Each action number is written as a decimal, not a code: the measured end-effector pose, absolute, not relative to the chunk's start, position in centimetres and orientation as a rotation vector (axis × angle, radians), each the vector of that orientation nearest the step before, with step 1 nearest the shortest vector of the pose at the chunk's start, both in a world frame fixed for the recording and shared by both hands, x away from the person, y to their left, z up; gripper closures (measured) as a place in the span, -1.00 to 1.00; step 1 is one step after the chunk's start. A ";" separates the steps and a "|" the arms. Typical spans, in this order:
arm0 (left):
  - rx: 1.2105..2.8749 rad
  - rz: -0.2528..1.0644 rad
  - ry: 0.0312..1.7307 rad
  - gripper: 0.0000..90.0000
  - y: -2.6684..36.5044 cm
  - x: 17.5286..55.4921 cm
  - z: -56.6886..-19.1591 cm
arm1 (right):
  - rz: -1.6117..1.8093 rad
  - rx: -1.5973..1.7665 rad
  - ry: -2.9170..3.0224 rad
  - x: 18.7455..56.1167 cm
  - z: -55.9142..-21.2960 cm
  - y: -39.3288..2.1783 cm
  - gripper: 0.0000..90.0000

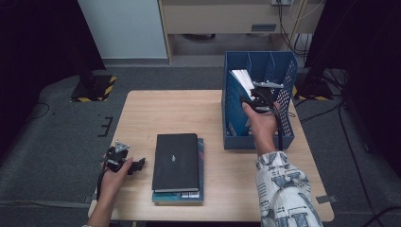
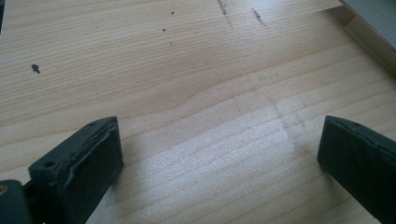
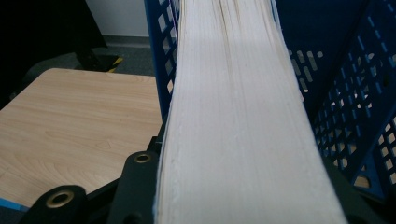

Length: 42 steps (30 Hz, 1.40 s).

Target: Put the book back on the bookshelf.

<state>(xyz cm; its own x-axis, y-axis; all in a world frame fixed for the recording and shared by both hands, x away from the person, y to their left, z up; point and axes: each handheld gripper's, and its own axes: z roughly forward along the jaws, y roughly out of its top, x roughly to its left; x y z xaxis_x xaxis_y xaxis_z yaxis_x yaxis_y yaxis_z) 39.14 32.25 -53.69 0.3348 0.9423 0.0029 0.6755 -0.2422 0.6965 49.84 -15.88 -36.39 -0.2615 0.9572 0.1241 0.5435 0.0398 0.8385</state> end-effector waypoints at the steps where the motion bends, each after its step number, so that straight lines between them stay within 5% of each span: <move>1: 2.005 0.576 1.413 -1.00 32.3 39.1 -53.7 | 1.126 1.499 1.852 49.8 -36.4 -15.8 0.32; 25: 2.006 0.576 1.410 -1.00 32.2 39.2 -53.7 | 1.130 1.501 1.892 50.8 -34.1 -15.4 0.13; 42: 2.007 0.575 1.408 -1.00 32.2 39.2 -53.7 | 1.130 1.509 1.885 50.8 -34.0 -15.3 0.33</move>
<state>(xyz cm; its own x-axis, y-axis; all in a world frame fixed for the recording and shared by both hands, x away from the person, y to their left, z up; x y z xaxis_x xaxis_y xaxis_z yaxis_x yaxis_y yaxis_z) 39.18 32.16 -53.69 0.3389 0.9408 0.0034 0.6740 -0.2454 0.6968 50.78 -15.34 -34.05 -0.2836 0.9501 0.1297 0.5617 0.0550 0.8255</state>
